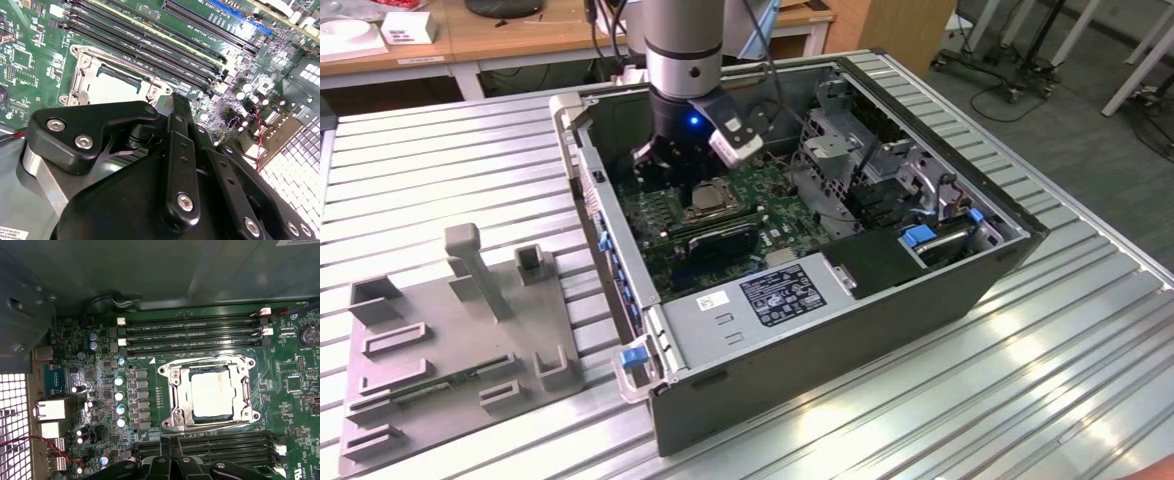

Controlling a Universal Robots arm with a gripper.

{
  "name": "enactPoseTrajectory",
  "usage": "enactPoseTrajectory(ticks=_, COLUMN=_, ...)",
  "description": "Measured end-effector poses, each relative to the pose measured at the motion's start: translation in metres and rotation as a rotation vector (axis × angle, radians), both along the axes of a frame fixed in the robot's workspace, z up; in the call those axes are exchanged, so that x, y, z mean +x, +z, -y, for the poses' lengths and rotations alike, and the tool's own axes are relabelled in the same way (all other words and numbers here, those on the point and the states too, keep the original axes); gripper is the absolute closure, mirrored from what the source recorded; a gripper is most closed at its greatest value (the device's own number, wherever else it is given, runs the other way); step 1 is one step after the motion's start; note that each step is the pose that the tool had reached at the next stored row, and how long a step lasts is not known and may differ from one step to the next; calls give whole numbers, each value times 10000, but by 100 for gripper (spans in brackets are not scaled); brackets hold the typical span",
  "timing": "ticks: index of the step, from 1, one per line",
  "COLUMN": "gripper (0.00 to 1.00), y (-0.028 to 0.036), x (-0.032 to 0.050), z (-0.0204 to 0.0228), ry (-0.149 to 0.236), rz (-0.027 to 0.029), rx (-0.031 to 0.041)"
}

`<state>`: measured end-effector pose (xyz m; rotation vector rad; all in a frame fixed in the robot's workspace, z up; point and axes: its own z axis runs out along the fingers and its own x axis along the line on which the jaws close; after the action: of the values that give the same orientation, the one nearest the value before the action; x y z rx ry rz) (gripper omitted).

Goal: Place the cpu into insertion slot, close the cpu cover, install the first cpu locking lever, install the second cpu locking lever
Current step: 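Install the second cpu locking lever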

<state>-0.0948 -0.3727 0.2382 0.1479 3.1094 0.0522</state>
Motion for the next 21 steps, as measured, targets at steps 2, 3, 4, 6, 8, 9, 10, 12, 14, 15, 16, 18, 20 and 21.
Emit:
enactPoseTrajectory(ticks=2, gripper=89, y=14, x=0, z=0, ry=0, rz=0, rx=0)
enactPoseTrajectory(ticks=3, gripper=89, y=17, x=0, z=0, ry=0, rz=1, rx=1)
enactPoseTrajectory(ticks=4, gripper=89, y=16, x=0, z=0, ry=0, rz=2, rx=2)
enactPoseTrajectory(ticks=6, gripper=89, y=17, x=0, z=0, ry=0, rz=2, rx=3)
enactPoseTrajectory(ticks=8, gripper=89, y=22, x=7, z=0, ry=0, rz=0, rx=0)
enactPoseTrajectory(ticks=9, gripper=89, y=22, x=7, z=0, ry=0, rz=0, rx=0)
enactPoseTrajectory(ticks=10, gripper=89, y=21, x=9, z=0, ry=1, rz=0, rx=0)
enactPoseTrajectory(ticks=12, gripper=89, y=22, x=18, z=0, ry=1, rz=0, rx=0)
enactPoseTrajectory(ticks=14, gripper=89, y=22, x=29, z=0, ry=0, rz=0, rx=0)
enactPoseTrajectory(ticks=15, gripper=89, y=22, x=32, z=0, ry=1, rz=0, rx=0)
enactPoseTrajectory(ticks=16, gripper=89, y=21, x=32, z=0, ry=-1, rz=0, rx=1)
enactPoseTrajectory(ticks=18, gripper=89, y=21, x=42, z=0, ry=0, rz=0, rx=1)
enactPoseTrajectory(ticks=20, gripper=89, y=21, x=51, z=0, ry=0, rz=1, rx=0)
enactPoseTrajectory(ticks=21, gripper=89, y=21, x=51, z=0, ry=0, rz=1, rx=0)
